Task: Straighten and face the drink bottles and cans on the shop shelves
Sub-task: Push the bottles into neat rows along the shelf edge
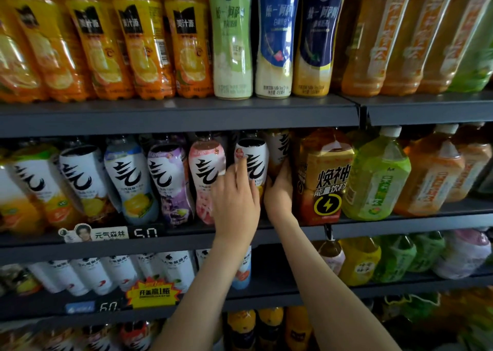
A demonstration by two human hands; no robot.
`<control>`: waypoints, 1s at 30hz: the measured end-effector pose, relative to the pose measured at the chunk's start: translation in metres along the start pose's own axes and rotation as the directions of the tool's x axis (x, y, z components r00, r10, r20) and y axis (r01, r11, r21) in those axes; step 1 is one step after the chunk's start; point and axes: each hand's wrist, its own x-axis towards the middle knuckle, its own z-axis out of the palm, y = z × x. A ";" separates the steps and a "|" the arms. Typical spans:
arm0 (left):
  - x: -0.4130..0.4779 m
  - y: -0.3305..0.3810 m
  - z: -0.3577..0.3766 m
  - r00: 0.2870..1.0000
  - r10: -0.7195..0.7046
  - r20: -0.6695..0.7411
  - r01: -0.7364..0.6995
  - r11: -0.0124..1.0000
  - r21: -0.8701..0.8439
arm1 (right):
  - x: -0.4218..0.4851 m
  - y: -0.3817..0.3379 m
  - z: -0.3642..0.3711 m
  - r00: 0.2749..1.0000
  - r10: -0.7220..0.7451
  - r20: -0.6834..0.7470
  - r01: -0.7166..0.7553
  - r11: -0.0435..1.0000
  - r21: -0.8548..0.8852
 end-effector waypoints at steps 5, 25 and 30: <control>0.010 0.020 0.003 0.836 -0.407 0.368 0.451 0.892 -0.039 | 0.003 -0.002 0.002 1.000 -0.006 0.000 0.006 0.998 0.055; -0.001 -0.001 0.001 0.875 -0.342 0.343 0.354 0.935 0.030 | 0.009 -0.017 0.009 0.946 0.322 0.049 -0.320 0.947 -0.042; 0.001 0.000 0.001 0.876 -0.328 0.353 0.335 0.941 0.042 | 0.011 -0.026 0.002 0.932 0.355 0.071 -0.344 0.930 -0.128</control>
